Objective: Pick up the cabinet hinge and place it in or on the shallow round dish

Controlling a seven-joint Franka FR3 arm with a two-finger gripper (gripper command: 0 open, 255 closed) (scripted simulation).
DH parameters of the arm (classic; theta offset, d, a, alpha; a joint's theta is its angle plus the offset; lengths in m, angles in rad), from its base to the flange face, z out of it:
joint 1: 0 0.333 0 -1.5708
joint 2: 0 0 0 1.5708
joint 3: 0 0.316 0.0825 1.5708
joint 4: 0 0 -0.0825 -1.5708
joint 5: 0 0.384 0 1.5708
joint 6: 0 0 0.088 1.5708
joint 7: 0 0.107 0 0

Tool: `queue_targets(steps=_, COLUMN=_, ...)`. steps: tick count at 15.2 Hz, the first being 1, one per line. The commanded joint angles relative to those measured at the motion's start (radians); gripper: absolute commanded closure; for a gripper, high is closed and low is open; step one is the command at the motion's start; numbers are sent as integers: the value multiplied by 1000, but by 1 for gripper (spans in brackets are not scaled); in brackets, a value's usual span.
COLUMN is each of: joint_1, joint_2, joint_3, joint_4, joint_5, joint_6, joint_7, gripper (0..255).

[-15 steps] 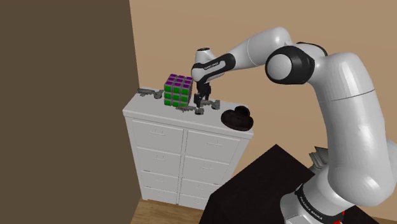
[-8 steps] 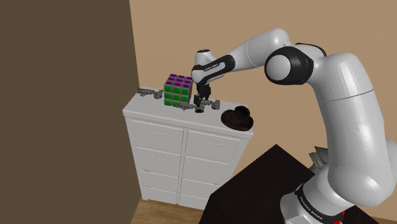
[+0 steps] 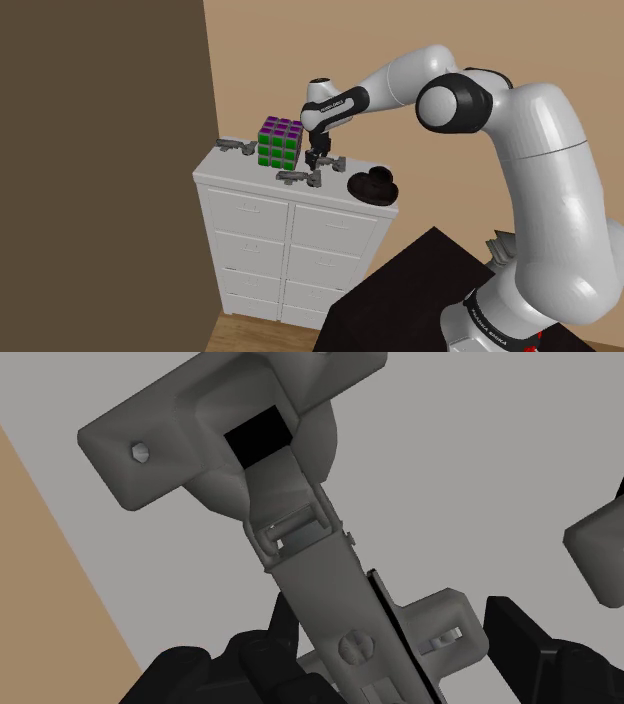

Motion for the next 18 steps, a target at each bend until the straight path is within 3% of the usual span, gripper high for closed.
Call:
queue_targets(steps=1, joint_1=0, joint_2=1, joint_3=-1, joint_4=-1, joint_5=0, joint_6=0, joint_7=0, gripper=255)
queue_targets(steps=18, joint_1=0, joint_2=-116, joint_3=4, joint_4=14, joint_5=7, joint_6=-131, joint_7=-14, gripper=255)
